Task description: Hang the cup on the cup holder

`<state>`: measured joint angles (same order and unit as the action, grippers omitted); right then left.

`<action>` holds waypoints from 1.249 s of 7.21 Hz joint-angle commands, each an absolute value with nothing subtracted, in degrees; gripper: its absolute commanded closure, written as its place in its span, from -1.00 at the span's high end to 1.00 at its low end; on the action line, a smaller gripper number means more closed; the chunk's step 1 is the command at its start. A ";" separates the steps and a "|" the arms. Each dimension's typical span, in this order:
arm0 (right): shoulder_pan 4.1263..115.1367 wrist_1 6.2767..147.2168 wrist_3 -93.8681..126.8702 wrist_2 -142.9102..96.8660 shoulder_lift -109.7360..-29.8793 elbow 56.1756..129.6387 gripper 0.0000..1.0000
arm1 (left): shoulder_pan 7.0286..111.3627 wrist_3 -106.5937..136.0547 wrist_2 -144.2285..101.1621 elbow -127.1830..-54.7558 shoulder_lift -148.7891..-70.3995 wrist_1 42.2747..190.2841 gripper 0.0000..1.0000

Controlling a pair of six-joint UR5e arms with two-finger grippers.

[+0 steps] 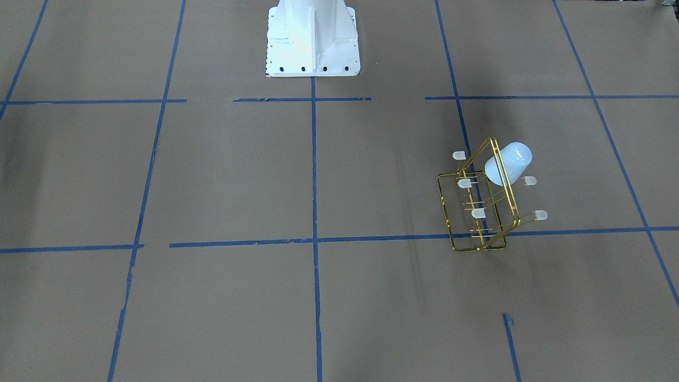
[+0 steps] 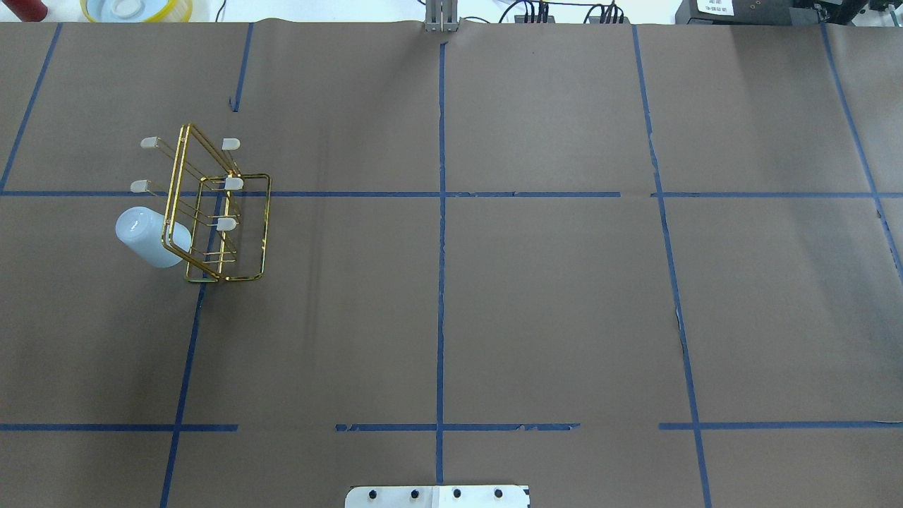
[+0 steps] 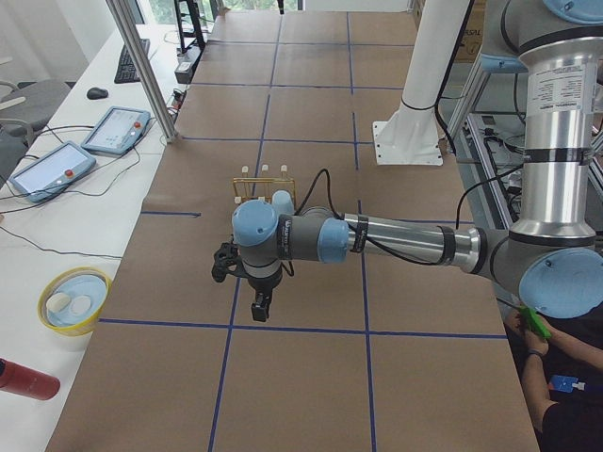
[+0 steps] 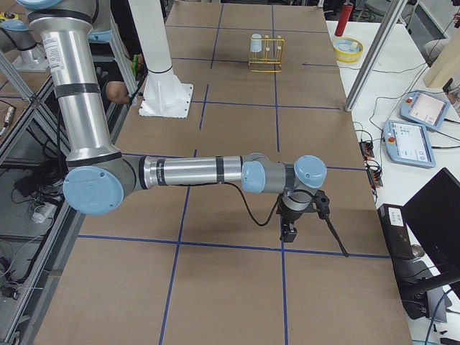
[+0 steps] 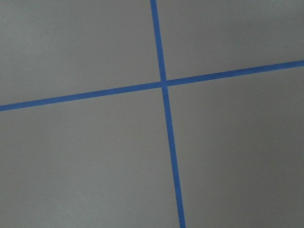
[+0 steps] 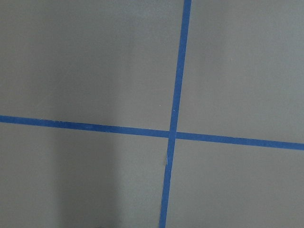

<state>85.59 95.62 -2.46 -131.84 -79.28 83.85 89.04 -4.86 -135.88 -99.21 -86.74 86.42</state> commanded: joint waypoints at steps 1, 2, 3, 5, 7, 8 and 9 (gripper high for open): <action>85.60 95.62 -2.46 -131.84 -79.28 83.85 1.00 | 91.04 -5.62 -138.34 -97.13 -86.40 86.66 1.00; 85.61 95.62 -2.46 -131.84 -79.28 83.85 1.00 | 91.14 -5.02 -138.17 -97.12 -86.22 86.66 1.00; 85.61 95.62 -2.46 -131.84 -79.28 83.85 1.00 | 91.14 -4.66 -137.82 -97.03 -86.22 86.40 1.00; 85.61 95.62 -2.46 -131.84 -79.28 83.85 1.00 | 91.23 -4.66 -137.81 -97.12 -86.31 86.40 1.00; 85.61 95.62 -2.46 -131.84 -79.28 83.85 1.00 | 91.32 -4.75 -137.73 -97.12 -86.31 86.22 1.00; 85.61 95.62 -2.46 -131.84 -79.28 83.85 1.00 | 92.10 -4.75 -137.72 -97.12 -86.48 85.79 1.00; 85.61 95.62 -2.46 -131.84 -79.28 83.85 1.00 | 93.33 -4.75 -137.64 -97.03 -86.92 85.69 1.00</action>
